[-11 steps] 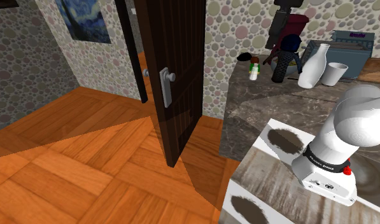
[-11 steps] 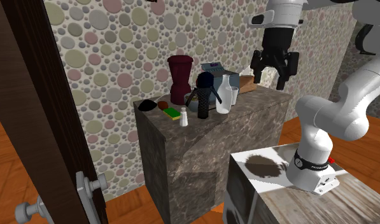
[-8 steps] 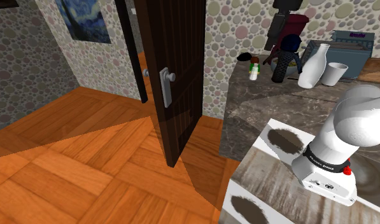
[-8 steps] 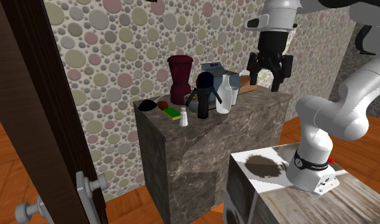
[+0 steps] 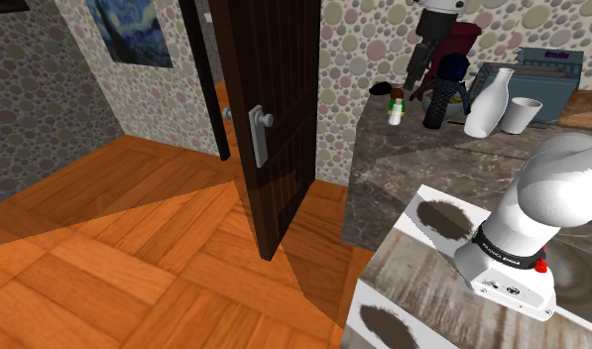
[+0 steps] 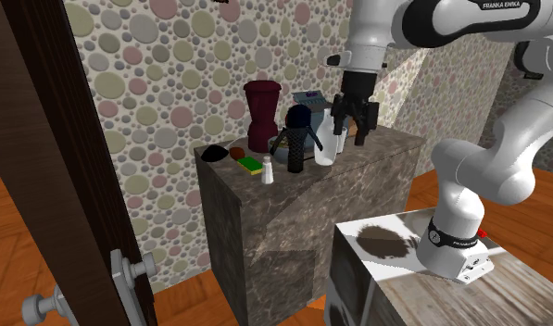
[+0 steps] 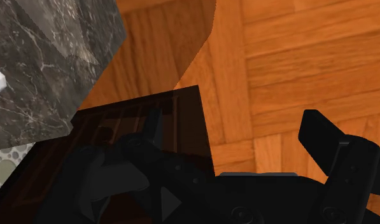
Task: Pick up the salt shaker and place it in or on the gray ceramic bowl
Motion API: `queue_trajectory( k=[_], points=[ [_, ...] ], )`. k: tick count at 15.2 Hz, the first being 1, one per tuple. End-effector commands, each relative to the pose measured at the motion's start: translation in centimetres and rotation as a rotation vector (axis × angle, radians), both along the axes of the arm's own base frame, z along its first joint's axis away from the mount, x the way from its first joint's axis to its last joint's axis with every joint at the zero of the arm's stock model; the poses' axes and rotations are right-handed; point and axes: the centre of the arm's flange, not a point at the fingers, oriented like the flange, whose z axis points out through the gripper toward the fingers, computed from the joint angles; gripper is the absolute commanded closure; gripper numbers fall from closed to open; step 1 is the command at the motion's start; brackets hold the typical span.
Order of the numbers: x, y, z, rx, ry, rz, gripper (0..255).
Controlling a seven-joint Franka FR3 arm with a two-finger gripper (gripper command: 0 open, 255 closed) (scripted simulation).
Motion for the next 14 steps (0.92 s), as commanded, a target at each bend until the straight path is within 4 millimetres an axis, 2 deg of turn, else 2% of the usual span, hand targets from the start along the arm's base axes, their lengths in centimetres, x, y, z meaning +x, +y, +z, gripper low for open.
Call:
queue_trajectory(
  k=[1, 14],
  points=[
    [0.7, -2.0, -1.3, -0.005, -0.008, -0.011, 0],
    [5.1, -15.6, -9.6, -0.033, -0.051, -0.085, 0]
  ],
)
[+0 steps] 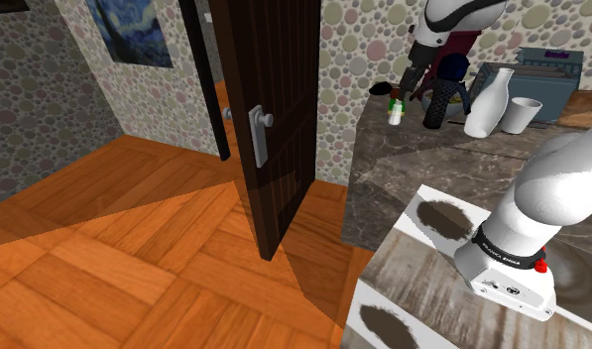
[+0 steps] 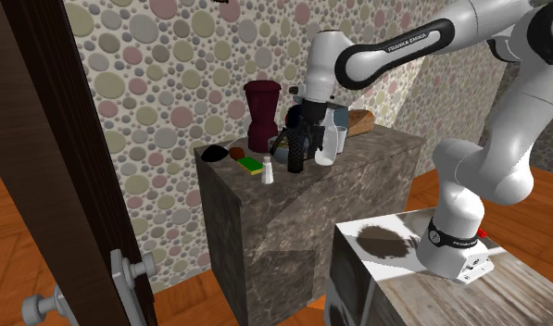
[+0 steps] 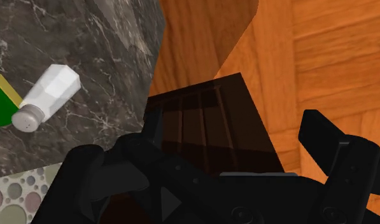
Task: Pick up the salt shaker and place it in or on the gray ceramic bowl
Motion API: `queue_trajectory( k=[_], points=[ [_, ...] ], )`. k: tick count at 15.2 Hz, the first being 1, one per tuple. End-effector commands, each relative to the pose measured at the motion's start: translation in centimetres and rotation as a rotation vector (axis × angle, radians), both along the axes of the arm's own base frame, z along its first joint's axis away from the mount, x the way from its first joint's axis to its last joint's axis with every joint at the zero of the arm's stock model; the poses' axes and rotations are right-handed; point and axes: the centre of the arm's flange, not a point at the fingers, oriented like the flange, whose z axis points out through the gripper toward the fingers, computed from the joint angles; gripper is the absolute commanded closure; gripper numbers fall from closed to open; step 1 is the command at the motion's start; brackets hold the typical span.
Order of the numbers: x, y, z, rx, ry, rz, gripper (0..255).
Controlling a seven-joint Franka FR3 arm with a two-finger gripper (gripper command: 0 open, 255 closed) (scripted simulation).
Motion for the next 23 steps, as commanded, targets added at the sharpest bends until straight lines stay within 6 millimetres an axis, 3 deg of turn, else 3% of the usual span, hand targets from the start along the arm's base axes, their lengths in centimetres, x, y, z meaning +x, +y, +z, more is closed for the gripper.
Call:
queue_trajectory(
  k=[1, 17, 23],
  points=[
    [0.7, -2.2, -1.1, -0.007, -0.007, -0.011, 0],
    [5.2, -19.7, -10.6, -0.040, -0.060, -0.102, 0],
    [5.8, -19.8, -13.7, -0.040, -0.060, -0.102, 0]
  ],
)
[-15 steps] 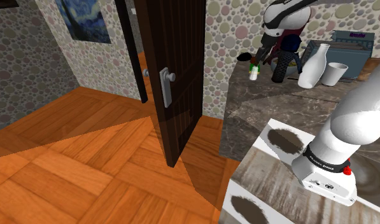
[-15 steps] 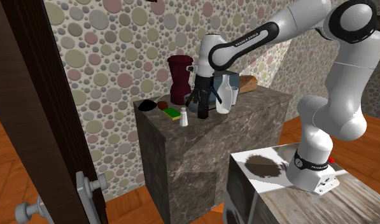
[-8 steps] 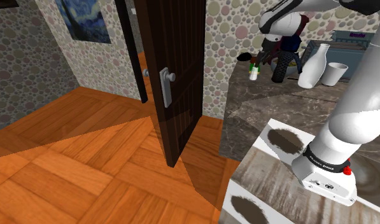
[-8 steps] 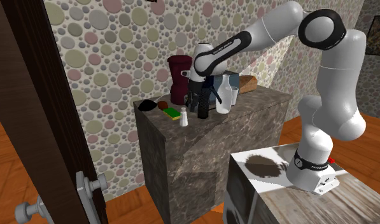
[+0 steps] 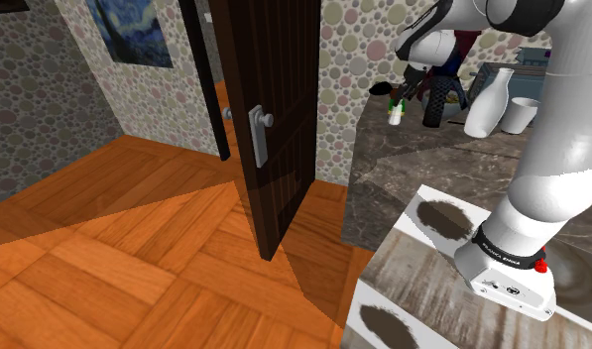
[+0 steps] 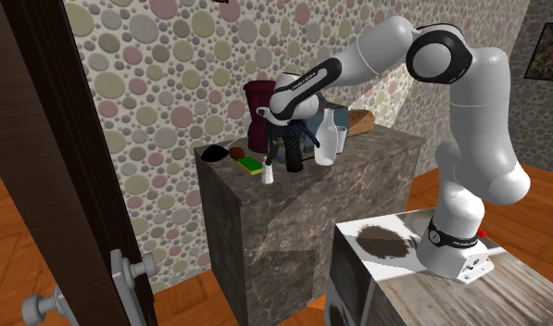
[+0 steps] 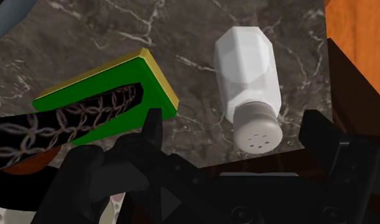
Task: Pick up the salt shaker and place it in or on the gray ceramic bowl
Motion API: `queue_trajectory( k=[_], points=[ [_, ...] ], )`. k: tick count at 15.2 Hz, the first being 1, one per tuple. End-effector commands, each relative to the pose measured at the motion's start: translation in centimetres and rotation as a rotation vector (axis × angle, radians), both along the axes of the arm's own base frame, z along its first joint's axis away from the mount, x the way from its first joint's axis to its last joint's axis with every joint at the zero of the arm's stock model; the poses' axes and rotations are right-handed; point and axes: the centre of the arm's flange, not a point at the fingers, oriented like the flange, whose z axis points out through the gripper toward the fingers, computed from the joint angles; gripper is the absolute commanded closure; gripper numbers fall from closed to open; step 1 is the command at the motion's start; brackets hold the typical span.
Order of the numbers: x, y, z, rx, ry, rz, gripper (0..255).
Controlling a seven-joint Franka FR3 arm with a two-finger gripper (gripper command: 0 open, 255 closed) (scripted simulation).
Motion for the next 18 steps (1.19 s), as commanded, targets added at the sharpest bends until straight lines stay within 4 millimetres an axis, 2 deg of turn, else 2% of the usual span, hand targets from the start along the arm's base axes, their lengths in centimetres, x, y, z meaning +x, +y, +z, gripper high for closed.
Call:
queue_trajectory(
  k=[1, 10, 11, 13, 18],
  points=[
    [-0.4, 0.5, -2.3, 0.064, 0.044, 0.002, 0],
    [-0.4, 0.5, -2.6, 0.064, 0.044, 0.002, 0],
    [0.0, 1.1, -2.7, 0.063, 0.045, 0.002, 255],
    [-0.2, 1.0, -3.6, 0.063, 0.044, 0.002, 255],
    [-0.2, 1.3, -3.3, 0.063, 0.044, 0.003, 255]
  ],
)
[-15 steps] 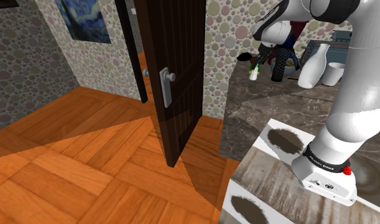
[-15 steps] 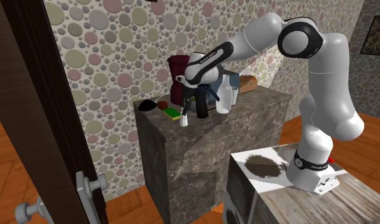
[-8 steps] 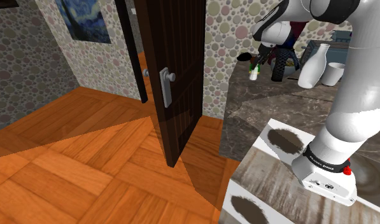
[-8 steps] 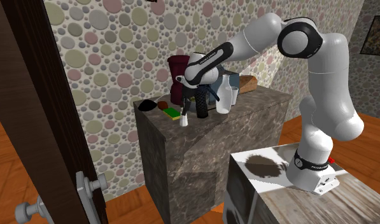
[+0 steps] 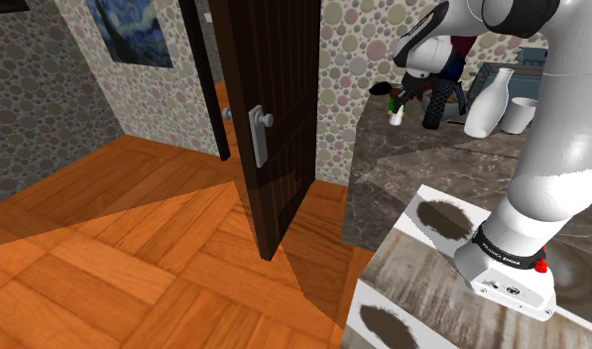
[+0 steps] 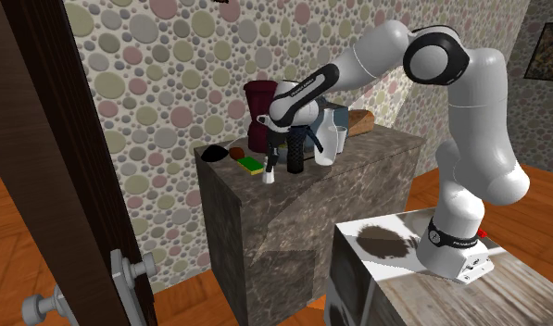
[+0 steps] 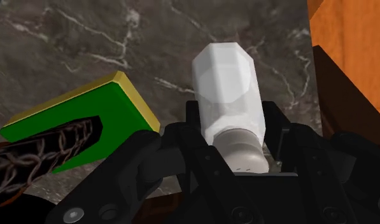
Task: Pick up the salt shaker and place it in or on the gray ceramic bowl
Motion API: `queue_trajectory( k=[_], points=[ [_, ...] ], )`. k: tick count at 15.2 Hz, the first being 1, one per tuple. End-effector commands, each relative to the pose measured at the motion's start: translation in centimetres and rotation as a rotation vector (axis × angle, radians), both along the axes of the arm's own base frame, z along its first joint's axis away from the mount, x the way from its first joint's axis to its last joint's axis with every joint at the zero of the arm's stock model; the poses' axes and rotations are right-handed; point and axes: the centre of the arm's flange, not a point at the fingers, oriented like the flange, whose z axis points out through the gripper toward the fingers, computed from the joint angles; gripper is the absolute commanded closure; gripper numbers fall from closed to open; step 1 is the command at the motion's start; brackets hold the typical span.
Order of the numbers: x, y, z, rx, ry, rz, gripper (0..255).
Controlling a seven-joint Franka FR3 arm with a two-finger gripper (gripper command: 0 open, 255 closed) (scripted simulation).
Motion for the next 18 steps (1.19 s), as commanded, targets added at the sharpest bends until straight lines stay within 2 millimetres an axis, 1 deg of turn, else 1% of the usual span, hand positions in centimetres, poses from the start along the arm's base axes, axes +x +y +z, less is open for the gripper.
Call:
queue_trajectory(
  k=[1, 2, 18],
  points=[
    [0.0, 0.5, -1.0, 0.025, 0.021, 0.006, 255],
    [-0.3, -0.3, -0.1, 0.026, 0.022, 0.006, 255],
    [-0.3, -0.3, 8.4, 0.026, 0.022, 0.006, 255]
  ],
)
